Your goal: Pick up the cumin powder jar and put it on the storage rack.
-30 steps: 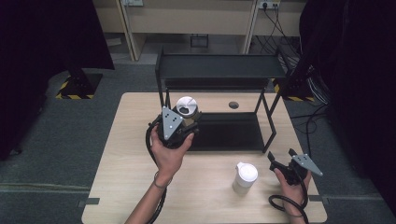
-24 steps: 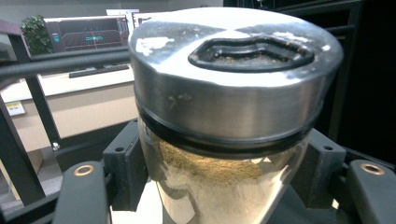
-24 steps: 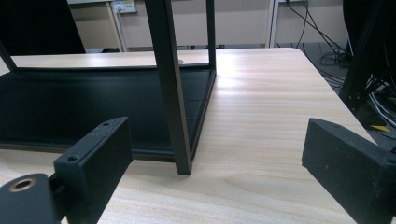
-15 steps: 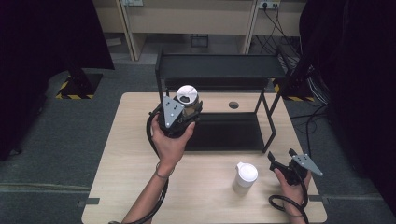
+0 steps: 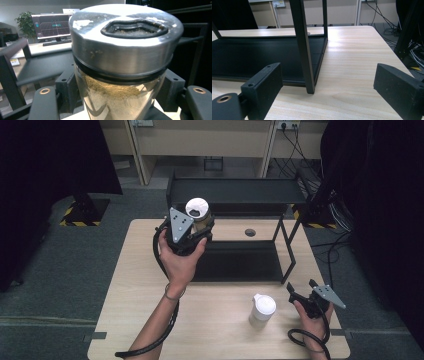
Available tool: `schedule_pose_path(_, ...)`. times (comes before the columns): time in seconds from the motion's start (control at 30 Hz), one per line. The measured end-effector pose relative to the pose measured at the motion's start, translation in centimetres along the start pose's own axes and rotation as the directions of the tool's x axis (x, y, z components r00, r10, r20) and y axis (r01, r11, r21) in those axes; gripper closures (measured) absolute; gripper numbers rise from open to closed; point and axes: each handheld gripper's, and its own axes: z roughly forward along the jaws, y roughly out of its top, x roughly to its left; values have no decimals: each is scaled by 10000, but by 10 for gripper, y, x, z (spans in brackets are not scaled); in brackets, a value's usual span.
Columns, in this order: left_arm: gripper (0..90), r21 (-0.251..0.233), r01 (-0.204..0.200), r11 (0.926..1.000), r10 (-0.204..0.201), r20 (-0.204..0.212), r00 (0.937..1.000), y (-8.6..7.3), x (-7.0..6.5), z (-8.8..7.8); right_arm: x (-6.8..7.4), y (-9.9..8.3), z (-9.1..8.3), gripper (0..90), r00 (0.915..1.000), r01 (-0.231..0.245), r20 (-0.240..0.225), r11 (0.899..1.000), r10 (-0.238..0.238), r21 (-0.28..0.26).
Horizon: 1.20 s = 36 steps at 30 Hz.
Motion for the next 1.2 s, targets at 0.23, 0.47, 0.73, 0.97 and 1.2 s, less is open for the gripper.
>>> schedule_pose_path(0.23,311,-146,-188,9997,187,-53,9998,17,1,3,0,0,0,89,10000,-17,1,10000,17,-21)
schedule_pose_path(0.47,311,-192,-209,9996,207,-104,9997,30,3,6,0,0,0,89,10000,-14,-17,10000,14,-15)
schedule_pose_path(0.73,311,-106,-330,9994,327,-266,9991,46,8,17,-1,-1,0,89,10000,-23,-37,10000,23,-27)
schedule_pose_path(0.97,311,74,-363,9993,366,-541,9979,58,12,31,-1,0,0,89,10000,-27,-51,10000,27,-25)
schedule_pose_path(1.2,311,420,-413,9983,445,-786,9959,71,18,43,-1,0,0,89,10000,-13,-62,10000,13,-23)
